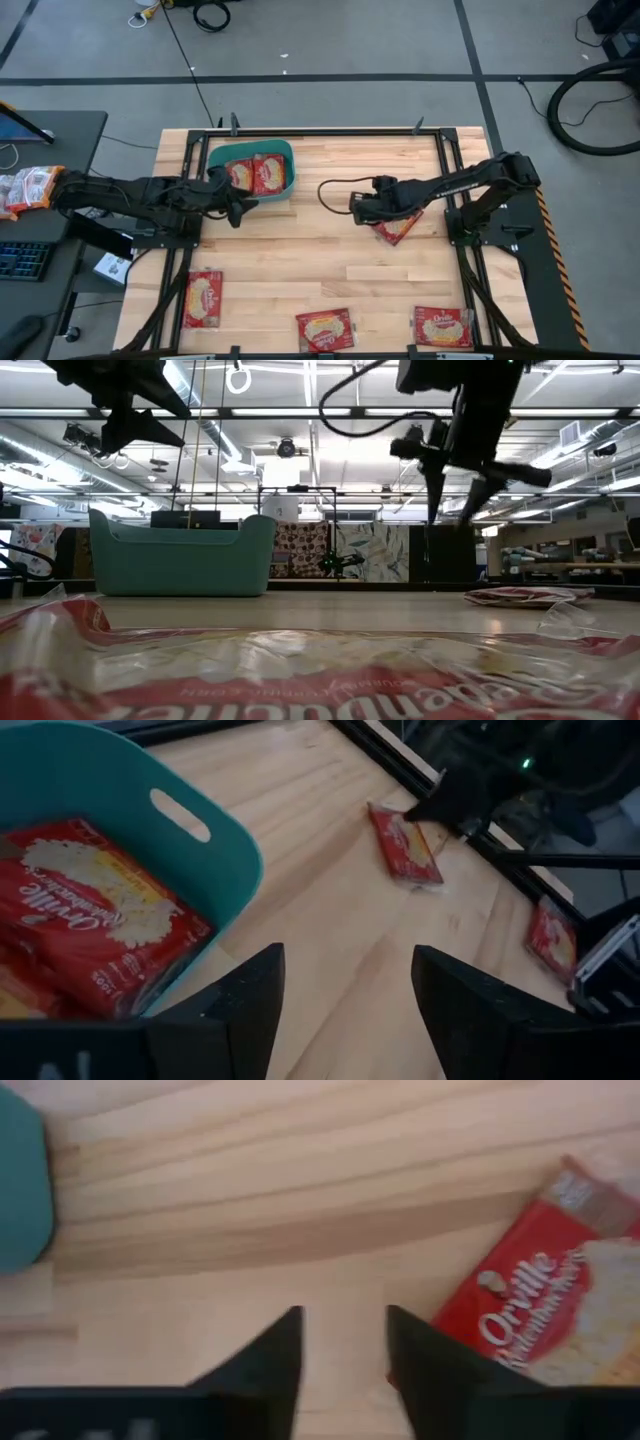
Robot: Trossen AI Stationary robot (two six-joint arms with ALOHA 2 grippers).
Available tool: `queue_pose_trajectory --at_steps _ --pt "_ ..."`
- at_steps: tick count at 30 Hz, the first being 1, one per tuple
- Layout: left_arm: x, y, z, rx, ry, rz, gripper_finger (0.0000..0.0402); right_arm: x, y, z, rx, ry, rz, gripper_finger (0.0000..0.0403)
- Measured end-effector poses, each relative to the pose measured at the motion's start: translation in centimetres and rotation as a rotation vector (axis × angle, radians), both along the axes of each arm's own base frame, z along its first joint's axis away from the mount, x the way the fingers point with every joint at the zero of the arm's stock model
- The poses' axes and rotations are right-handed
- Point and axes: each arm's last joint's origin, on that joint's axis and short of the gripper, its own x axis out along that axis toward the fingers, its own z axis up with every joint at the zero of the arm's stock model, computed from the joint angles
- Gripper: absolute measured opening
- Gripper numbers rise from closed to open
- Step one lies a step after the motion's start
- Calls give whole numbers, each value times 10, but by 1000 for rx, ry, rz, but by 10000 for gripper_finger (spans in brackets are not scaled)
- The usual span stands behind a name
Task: Sort popcorn bags into baskets
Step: Put the popcorn bag into the green bin
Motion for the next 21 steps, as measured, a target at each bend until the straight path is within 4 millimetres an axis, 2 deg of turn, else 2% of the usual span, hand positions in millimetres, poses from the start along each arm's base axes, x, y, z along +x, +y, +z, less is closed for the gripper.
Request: queue_pose_trajectory --at_steps 5,8,11,14,17,21 --pt "0 0 0 23 3 -7 224 -9 0 -20 20 40 3 290" --pt "0 0 0 23 2 -6 224 -18 -2 -31 96 90 -104 331" --pt "1 0 2 23 -11 -4 224 -14 -4 -43 114 134 -140 335" --pt "2 2 3 30 -30 1 224 4 -4 -54 127 177 -144 321" --pt "3 3 6 57 -47 0 224 17 -3 -69 103 298 -178 301" --pt "3 5 6 57 -52 11 224 24 0 -91 83 486 -216 273"
